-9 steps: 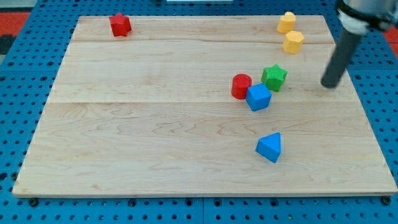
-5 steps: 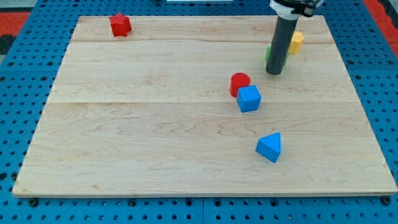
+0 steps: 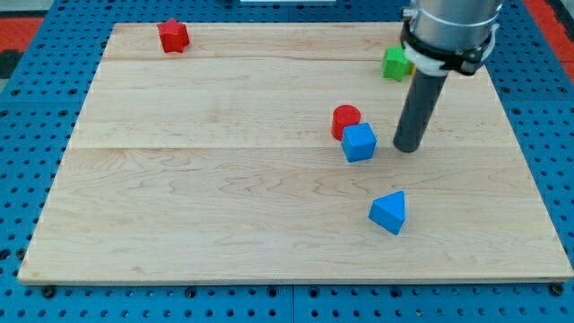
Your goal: Push the green star and red circle towards the top right
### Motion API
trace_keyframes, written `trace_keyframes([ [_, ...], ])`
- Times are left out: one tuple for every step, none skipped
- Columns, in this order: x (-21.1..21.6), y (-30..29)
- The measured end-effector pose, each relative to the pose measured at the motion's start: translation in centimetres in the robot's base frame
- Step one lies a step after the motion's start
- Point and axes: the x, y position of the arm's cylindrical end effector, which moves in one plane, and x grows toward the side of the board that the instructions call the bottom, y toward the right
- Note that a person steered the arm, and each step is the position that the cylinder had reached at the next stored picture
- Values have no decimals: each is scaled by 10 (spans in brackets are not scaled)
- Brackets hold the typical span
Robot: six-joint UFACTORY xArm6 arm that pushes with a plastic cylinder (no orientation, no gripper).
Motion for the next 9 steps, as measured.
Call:
trace_keyframes([
  [5, -50],
  [9, -75],
  [16, -80],
  [-16, -68],
  [-51, -23],
  [-101, -22],
  [-72, -21],
  [-72, -64],
  [-94, -93],
])
